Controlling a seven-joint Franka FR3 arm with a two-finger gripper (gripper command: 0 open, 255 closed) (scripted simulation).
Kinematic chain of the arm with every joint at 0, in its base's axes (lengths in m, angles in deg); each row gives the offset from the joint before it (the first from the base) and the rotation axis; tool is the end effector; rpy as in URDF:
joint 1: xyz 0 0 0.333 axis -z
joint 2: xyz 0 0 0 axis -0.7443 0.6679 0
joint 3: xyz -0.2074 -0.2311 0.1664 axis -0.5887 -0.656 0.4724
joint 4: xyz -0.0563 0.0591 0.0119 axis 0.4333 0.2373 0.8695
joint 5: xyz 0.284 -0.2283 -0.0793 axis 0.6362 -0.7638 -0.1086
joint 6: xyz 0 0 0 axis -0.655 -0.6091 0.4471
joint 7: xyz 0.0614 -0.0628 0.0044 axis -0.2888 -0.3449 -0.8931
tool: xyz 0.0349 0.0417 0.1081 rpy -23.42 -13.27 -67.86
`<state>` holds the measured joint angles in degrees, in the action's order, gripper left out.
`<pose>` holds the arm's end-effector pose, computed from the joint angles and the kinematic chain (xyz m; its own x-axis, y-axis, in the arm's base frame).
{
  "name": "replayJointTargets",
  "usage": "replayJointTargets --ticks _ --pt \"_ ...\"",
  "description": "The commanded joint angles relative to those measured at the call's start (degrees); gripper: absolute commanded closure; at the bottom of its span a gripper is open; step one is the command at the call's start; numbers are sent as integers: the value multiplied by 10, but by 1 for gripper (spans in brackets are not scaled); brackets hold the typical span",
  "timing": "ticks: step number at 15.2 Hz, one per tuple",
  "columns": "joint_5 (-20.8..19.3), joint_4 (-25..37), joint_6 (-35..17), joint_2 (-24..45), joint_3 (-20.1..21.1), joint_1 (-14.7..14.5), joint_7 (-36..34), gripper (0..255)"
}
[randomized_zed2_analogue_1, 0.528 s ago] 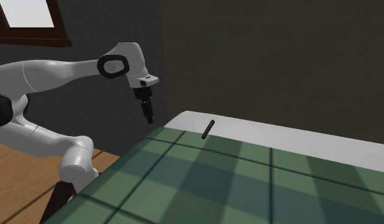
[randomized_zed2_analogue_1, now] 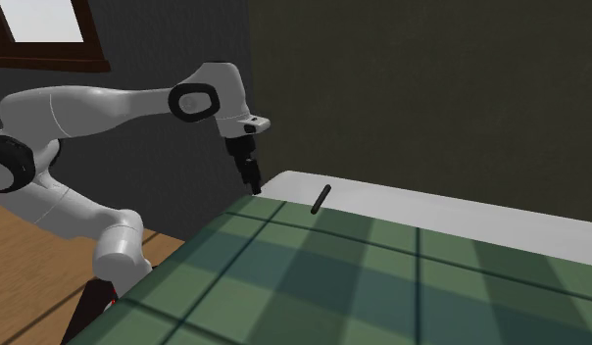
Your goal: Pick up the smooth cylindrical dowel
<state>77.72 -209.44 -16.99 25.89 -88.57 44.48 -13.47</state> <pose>0.3249 -0.0618 0.6546 0.9806 0.1461 0.1308 0.1308 -0.9842 0.1193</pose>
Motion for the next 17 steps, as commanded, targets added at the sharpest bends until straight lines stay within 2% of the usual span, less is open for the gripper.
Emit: replayJointTargets --ticks 1,8,11,15,17 --pt "-7 36 -1 36 -30 -11 74 0" --pt "13 195 2 194 -120 -51 314 0" --pt "42 282 14 274 -150 -60 418 0" --pt "90 405 44 383 -173 -54 542 0" --pt "87 382 26 376 -170 -54 539 0"
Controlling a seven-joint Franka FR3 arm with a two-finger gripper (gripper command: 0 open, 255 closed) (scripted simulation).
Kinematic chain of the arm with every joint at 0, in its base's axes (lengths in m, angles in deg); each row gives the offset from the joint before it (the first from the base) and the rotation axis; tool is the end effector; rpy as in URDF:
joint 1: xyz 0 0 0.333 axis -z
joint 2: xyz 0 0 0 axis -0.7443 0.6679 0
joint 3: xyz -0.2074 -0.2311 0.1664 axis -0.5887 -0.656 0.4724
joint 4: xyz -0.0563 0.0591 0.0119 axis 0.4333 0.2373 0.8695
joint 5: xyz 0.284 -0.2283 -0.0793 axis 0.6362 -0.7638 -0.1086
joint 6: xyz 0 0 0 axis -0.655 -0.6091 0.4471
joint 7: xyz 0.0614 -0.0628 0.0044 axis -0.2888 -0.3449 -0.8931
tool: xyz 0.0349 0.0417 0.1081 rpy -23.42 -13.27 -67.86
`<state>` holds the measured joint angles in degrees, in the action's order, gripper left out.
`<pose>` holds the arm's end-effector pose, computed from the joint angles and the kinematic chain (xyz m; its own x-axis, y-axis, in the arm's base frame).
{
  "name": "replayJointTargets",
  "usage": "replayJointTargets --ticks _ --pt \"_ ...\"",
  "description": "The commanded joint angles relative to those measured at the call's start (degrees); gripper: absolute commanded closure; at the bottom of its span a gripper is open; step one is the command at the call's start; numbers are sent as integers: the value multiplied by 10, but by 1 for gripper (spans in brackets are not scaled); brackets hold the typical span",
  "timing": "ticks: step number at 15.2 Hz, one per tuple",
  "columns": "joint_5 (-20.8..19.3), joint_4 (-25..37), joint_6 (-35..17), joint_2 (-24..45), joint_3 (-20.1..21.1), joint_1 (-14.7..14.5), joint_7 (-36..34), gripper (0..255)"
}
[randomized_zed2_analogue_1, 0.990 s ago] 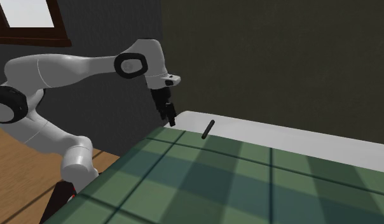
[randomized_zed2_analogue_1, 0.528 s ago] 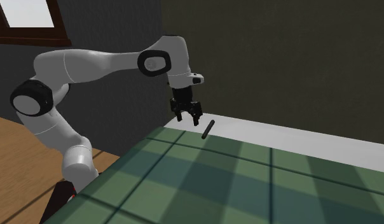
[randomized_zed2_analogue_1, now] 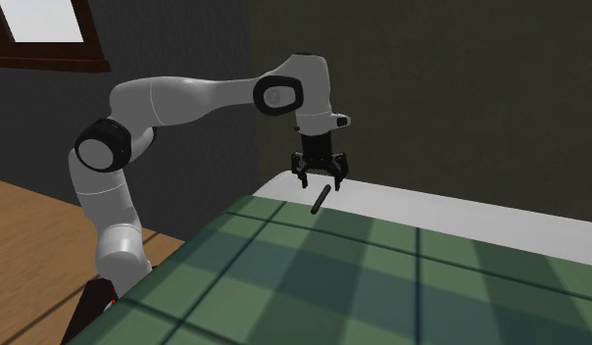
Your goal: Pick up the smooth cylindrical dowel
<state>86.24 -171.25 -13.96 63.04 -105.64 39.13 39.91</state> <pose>0.5283 -0.1522 0.6779 0.6660 0.7456 0.0223 0.7379 -0.6630 0.1266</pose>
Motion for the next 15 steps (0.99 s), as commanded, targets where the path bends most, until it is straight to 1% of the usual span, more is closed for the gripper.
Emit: replayJointTargets --ticks 1,5,7,8,15 --pt "0 -12 -13 1 1 -1 4 0" --pt "-4 -54 -46 -9 2 -2 1 0" --pt "-5 -60 -51 -10 2 -3 0 0" --pt "-5 -60 -51 -9 2 -2 1 255" --pt "-3 -55 -49 -6 2 -3 0 255"
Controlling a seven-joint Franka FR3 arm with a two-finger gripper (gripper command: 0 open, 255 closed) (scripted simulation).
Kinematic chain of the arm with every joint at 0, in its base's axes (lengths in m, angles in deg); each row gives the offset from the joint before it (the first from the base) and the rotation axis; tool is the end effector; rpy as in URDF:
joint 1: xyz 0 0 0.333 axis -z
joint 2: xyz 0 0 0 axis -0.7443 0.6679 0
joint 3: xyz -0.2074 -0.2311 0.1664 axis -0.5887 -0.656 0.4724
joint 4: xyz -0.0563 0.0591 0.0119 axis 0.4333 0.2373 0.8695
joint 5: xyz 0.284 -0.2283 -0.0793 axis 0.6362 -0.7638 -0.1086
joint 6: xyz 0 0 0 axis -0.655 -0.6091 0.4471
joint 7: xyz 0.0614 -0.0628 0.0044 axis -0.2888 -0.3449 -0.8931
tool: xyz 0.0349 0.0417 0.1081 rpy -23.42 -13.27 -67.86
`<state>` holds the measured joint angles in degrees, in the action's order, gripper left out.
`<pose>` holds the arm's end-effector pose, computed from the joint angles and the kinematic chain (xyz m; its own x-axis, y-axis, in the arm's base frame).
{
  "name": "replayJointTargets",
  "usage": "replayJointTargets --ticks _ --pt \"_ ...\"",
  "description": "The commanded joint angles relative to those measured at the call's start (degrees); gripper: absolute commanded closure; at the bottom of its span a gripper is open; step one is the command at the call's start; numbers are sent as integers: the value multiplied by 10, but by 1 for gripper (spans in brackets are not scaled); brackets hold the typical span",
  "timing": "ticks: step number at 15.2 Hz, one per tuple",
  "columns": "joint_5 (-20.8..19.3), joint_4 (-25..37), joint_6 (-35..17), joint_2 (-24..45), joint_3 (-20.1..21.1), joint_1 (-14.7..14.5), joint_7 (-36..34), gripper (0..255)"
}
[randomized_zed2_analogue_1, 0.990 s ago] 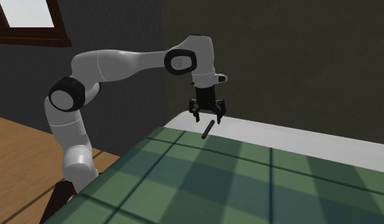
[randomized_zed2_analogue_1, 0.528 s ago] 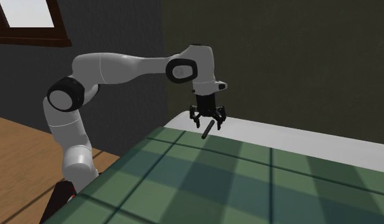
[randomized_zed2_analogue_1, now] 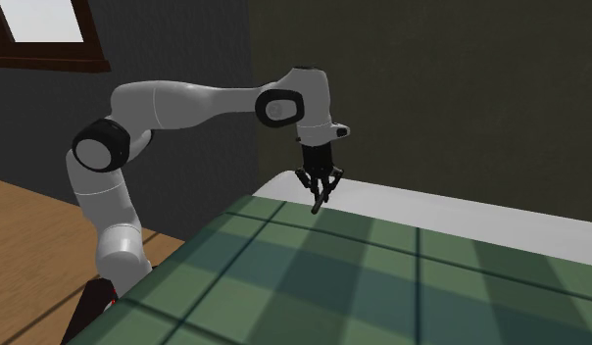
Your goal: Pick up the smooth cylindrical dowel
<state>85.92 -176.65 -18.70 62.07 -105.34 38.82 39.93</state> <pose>0.5311 -0.1500 0.6510 0.6560 0.7543 0.0253 0.7461 -0.6532 0.1292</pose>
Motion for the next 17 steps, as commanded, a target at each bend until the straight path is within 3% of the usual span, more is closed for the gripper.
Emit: replayJointTargets --ticks 1,17 --pt "-1 -2 -2 2 0 0 0 255" --pt "24 177 130 54 -9 13 19 255"
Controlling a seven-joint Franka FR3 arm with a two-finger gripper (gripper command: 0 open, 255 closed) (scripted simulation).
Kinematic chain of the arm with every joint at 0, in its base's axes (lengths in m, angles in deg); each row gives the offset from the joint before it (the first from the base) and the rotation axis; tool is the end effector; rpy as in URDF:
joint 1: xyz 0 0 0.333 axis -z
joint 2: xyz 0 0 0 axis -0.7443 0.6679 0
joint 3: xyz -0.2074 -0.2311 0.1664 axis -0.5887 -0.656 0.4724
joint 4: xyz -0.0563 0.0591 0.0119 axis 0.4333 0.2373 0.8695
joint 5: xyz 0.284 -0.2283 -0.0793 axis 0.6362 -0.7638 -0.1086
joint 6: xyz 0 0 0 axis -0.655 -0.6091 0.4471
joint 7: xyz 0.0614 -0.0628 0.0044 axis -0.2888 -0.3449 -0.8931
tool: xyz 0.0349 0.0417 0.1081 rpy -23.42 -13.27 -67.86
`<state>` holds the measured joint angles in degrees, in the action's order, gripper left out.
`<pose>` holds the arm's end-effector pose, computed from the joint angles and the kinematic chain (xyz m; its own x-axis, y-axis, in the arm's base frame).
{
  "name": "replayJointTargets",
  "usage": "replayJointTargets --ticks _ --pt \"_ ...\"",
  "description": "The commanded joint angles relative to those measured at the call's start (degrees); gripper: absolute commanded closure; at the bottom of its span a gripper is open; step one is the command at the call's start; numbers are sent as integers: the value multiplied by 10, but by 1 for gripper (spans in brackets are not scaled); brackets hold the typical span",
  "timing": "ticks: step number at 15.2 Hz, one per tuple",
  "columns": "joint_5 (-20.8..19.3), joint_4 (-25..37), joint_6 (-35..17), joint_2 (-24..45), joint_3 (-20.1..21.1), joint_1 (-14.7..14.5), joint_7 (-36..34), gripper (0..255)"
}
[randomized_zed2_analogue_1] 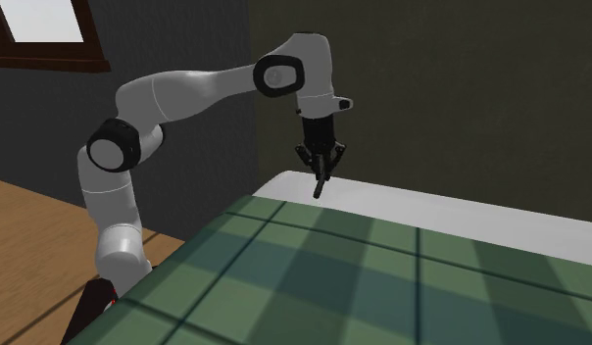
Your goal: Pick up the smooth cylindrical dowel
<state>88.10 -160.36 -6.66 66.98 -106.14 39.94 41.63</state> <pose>0.5348 -0.1502 0.7163 0.6577 0.7530 0.0210 0.7453 -0.6546 0.1267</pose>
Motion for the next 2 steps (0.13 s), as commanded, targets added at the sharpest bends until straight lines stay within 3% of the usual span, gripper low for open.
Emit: replayJointTargets --ticks 1,2 --pt "3 17 11 6 -1 2 2 255" --pt "3 16 11 6 -1 2 2 255"
